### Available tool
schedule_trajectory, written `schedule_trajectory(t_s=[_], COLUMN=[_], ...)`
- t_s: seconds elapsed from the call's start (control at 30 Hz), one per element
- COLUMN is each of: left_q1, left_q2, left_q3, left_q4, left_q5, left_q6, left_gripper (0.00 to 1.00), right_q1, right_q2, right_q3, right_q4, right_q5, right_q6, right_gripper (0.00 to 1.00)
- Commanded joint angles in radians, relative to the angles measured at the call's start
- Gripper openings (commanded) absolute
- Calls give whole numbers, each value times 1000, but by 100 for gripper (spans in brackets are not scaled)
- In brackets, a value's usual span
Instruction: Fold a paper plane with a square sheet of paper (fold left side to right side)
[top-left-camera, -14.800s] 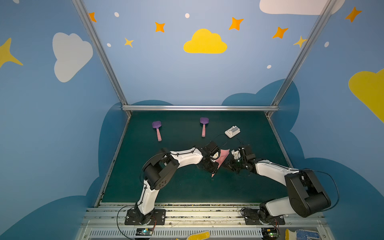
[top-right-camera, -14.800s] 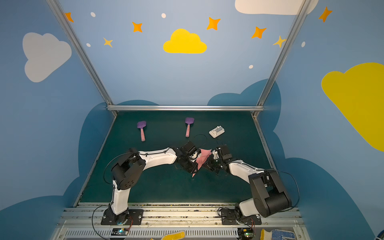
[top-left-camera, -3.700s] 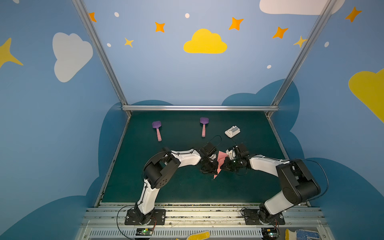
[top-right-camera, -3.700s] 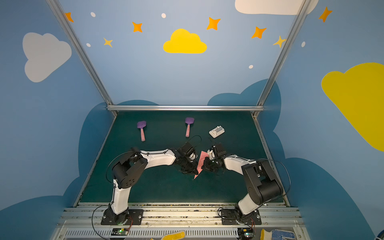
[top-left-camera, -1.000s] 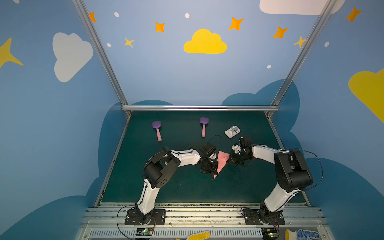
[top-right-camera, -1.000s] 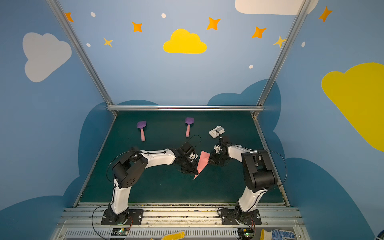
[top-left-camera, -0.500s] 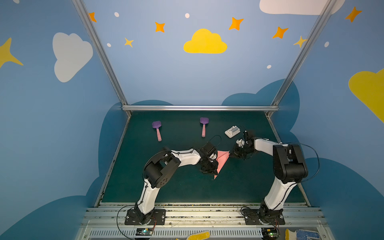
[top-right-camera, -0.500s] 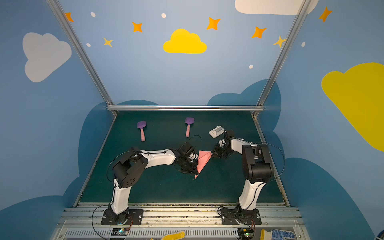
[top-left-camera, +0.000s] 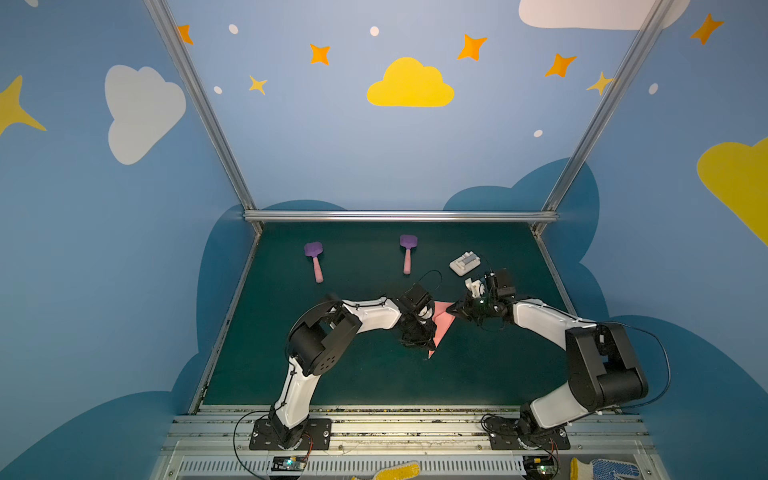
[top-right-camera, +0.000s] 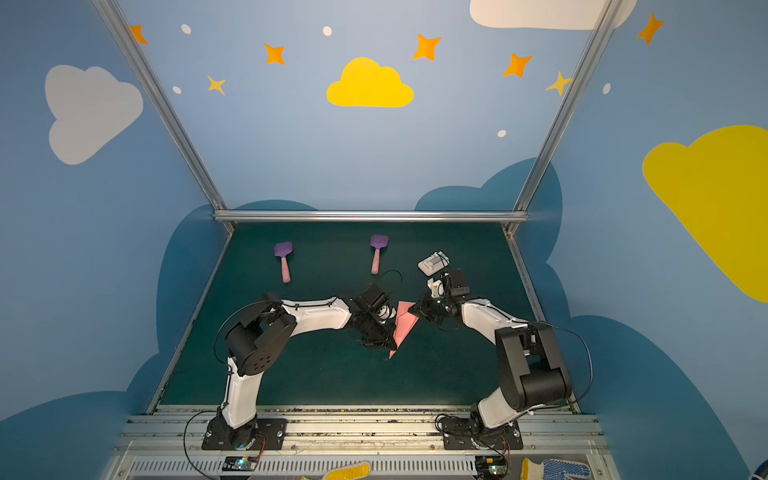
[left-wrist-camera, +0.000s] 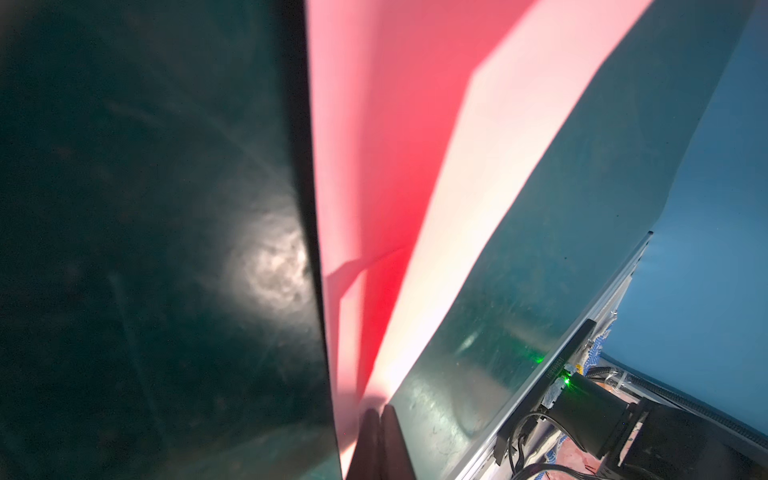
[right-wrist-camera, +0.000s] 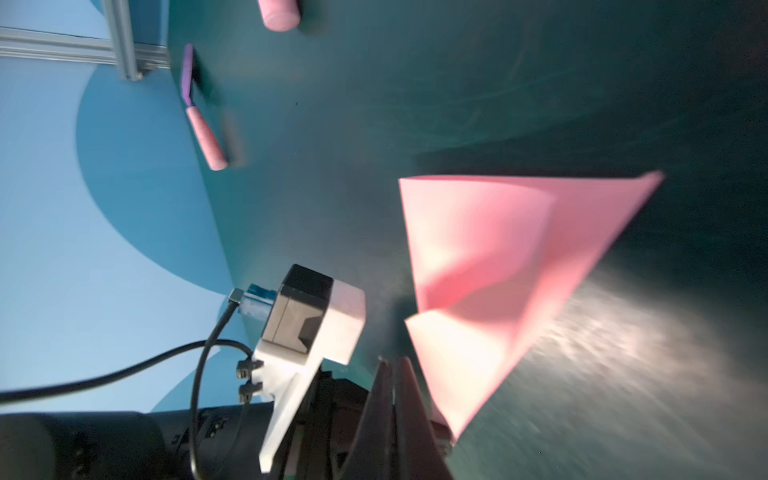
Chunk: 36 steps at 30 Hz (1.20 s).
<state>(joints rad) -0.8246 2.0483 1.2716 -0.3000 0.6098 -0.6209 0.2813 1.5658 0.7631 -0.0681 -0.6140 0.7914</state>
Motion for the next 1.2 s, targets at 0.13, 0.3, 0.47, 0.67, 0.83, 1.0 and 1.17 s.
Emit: schedule_trajectory(t_s=[0.13,0.3,0.47,0.67,0.83,1.0,1.17], left_q1=[-4,-2,-2,-2,-1,2,2], left_q2=[39,34,33,30,32,30,29], left_q3=[-8,-18,-25,-26,-26,-27,-29], left_q4=[-40,-31,-25,-24,-21,-19,-11], left_q5=[2,7,11,11,13,14,21], left_q6=[28,26,21,22,21,20,14], left_gripper=[4,3,4,3,4,3,3], right_q1=[10,-10,-45,-82,-113,-137,-156], right_q2=[83,141,189,188,183,205,215], right_q3=[-141,-173,-194,-215,-222,-188,-152], right_q4=[320,352,370,352,330,297,243], right_q5=[-2,28,44,71,84,89,98], right_q6=[207,216,234,240,241,237,217], right_gripper=[0,0,0,0,0,0,0])
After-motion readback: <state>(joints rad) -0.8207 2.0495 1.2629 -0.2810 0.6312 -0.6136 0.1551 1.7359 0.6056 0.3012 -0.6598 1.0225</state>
